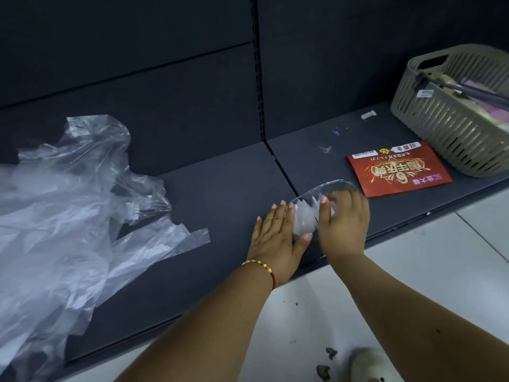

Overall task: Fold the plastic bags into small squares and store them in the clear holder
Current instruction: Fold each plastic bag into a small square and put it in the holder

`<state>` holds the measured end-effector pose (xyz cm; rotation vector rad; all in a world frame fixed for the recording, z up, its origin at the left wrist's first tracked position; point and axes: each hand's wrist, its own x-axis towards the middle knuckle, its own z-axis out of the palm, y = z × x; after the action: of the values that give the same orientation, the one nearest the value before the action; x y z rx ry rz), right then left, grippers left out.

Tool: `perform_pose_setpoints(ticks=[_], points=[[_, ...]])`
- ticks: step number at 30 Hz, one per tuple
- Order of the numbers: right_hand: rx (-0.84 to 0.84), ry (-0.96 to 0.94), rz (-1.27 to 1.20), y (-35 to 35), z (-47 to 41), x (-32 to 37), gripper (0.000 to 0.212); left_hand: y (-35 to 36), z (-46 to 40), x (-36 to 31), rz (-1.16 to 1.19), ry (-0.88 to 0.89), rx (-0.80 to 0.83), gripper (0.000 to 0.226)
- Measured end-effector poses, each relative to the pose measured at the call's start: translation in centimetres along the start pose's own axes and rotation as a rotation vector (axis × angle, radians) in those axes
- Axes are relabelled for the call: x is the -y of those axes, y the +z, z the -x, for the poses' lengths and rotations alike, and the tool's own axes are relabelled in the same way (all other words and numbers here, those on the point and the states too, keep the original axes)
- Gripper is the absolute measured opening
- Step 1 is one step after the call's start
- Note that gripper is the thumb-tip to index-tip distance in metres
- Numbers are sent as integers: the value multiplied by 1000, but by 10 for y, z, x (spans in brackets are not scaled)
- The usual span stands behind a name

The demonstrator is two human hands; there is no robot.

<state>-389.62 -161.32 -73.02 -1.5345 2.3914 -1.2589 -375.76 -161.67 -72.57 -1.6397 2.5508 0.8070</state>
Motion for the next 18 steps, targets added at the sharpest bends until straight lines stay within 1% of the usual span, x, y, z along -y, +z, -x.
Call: perform_pose_setpoints(ticks=[2, 4, 6, 7, 9, 11, 12, 14, 16, 18], points=[[39, -23, -68, 4, 17, 24, 21, -8, 14, 22, 2, -92, -50, 66], [108, -58, -152, 13, 42, 48, 27, -20, 32, 50, 3, -200, -88, 67], [230, -104, -180, 25, 70, 70, 38, -33, 51, 81, 10, -295, -112, 68], [310, -123, -157, 33, 84, 79, 41, -39, 62, 96, -3, -341, -113, 68], [541, -133, -78, 45, 107, 100, 43, -51, 84, 127, -49, -424, -116, 69], [800, -144, 26, 58, 124, 116, 56, -61, 106, 154, -158, -446, -176, 67], [907, -158, 83, 64, 130, 123, 64, -66, 118, 166, -222, -418, -258, 65], [1078, -208, 211, 76, 138, 135, 71, -78, 135, 186, -303, -328, -503, 59], [1190, -279, 362, 86, 147, 144, 75, -94, 148, 210, -366, -263, -717, 53], [1251, -309, 470, 92, 151, 151, 78, -117, 155, 235, -421, -287, -856, 53]])
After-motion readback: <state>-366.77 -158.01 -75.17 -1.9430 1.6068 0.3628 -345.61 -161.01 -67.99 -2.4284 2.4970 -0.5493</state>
